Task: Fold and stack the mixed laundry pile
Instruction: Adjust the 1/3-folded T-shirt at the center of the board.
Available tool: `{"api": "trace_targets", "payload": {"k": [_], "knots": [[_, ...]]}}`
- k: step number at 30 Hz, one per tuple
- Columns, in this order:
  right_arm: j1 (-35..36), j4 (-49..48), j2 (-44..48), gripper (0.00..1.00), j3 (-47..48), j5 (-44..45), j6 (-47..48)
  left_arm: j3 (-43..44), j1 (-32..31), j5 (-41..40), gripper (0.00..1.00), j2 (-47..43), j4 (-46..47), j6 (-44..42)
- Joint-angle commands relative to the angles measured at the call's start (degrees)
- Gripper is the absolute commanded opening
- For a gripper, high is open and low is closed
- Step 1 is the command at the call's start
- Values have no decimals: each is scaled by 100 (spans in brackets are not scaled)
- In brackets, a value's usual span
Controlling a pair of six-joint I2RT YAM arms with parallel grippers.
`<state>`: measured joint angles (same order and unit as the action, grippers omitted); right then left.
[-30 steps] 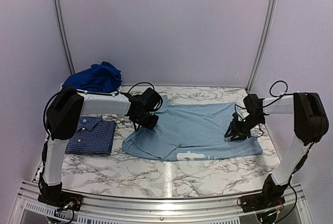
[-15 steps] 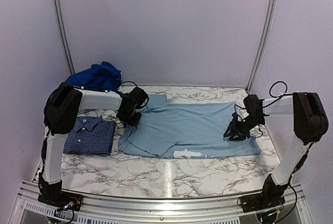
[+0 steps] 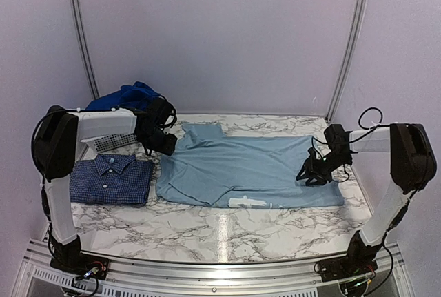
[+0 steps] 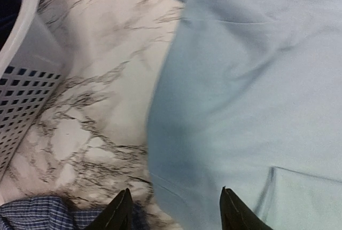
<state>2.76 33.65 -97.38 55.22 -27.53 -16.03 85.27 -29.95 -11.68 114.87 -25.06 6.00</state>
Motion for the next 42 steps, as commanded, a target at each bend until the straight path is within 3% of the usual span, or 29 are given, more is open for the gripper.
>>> {"api": "trace_targets", "payload": {"k": [1,6,11,21,24,27,32,42], "knots": [[26,100,18,47,515,160,220,-258,-422,1137,58,-253,247,-84],[125,-87,-500,46,501,284,311,-419,-774,1544,56,164,262,238],[128,-153,-590,44,-107,439,131,-801,-1003,1487,55,228,249,353],[181,-8,837,45,-2095,-11,-823,-2370,-1473,1678,53,-845,-13,409],[208,118,1387,45,-2291,-244,-917,-2650,-1554,1937,53,-1218,-125,451],[200,320,1742,46,-1913,-246,-670,-2658,-1514,2020,57,-1709,-138,494],[-81,305,1608,51,-620,452,-34,-1457,-879,1661,68,-1593,-307,481],[-1019,-142,8,52,1234,1229,692,2235,-51,645,72,767,-757,627]]}}
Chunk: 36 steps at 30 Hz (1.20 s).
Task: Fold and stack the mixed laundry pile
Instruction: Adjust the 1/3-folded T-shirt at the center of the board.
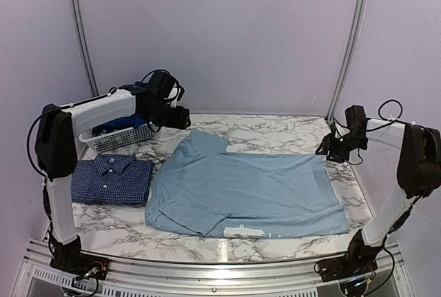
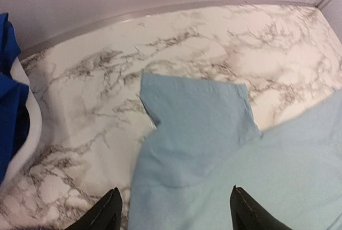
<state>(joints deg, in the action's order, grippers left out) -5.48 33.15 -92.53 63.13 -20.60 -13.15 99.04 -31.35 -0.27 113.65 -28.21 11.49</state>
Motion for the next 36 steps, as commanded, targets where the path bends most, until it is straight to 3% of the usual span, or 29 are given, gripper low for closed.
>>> {"api": "trace_targets", "payload": {"k": [1,8,20,23,30,36], "knots": [[-233,-129,-580,52,532,618,421,1118,101,-569,71,1107,-451,83],[-261,-335,-1151,52,828,957,698,2327,112,-967,72,2310,-475,36],[-261,-675,-2135,55,1245,724,1020,2962,129,-1090,73,3183,-487,3],[-261,-649,-2334,53,1356,667,1067,3149,145,-1065,67,3411,-485,0],[-256,-609,-2465,39,1317,507,1038,3554,197,-835,40,3816,-450,-17],[-252,-631,-2572,4,1266,541,970,4106,335,-901,16,4168,-54,177]]}}
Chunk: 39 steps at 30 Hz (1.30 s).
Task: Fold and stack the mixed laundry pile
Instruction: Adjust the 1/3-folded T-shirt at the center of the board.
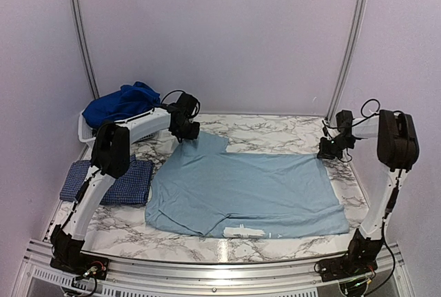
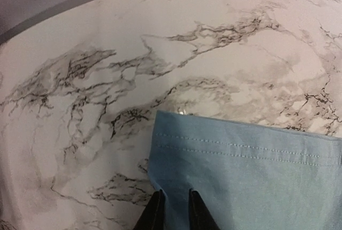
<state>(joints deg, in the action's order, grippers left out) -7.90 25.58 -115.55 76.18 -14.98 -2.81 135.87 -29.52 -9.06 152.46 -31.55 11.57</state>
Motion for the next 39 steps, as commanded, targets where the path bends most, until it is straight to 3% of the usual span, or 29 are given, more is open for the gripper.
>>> {"api": "trace_targets", "payload": {"k": [1,4,14,17,21,23,26,29,33,36,39], "knots": [[-10,108,-324,0,17,15,-97,529,187,-20,11,352,457,229],[-18,132,-540,0,365,210,-209,730,296,-11,0,497,1054,426],[-45,221,-730,0,932,712,-485,799,562,281,0,493,1985,655],[-57,287,-620,0,771,803,-484,529,522,449,34,189,1879,560],[-106,329,-307,47,764,757,-569,-263,284,367,73,-497,1678,76],[-106,397,-54,59,885,636,-513,-644,100,347,85,-930,1533,-171],[-106,750,400,64,1096,349,-429,-1419,-127,300,98,-1782,1288,-493],[-9,1067,1033,65,801,-199,-411,-2773,-341,539,99,-2941,1215,-786],[374,1750,1985,65,27,-472,-380,-4703,-525,1461,97,-4606,946,-1118],[497,2234,2783,63,-762,-461,-839,-5888,-536,1817,89,-5398,558,-1036],[451,2600,3643,57,-1499,-263,-1284,-6495,-595,1899,78,-5815,167,-552]]}}
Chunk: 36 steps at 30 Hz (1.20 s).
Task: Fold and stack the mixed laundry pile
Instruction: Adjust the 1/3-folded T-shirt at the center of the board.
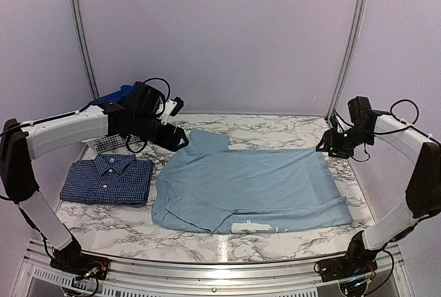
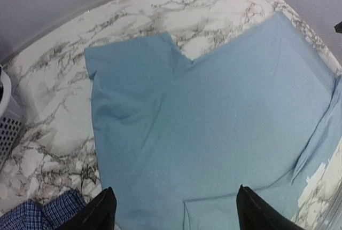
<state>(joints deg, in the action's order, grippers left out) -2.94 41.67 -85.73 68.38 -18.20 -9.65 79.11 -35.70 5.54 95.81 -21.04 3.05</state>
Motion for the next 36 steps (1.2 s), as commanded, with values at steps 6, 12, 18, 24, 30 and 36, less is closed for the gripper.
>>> {"api": "trace_targets", "payload": {"k": [6,12,18,24,30,36], "knots": [[-285,1629,1257,48,-1489,505,-965,-1414,-312,418,68,-234,-998,1525],[-889,1575,1240,44,-1898,1054,-1083,-1495,-441,321,66,-23,-1048,1950],[-980,1408,1010,42,-1897,1420,-1198,-1433,-580,314,64,290,-1122,2053],[-989,1193,746,43,-2002,1481,-1219,-1172,-595,293,63,576,-1122,2022],[-1068,1073,660,43,-2063,1576,-1246,-803,-604,277,59,956,-1120,1953],[-1130,984,570,43,-2075,1569,-1226,-534,-604,226,56,1300,-1114,1837]]}}
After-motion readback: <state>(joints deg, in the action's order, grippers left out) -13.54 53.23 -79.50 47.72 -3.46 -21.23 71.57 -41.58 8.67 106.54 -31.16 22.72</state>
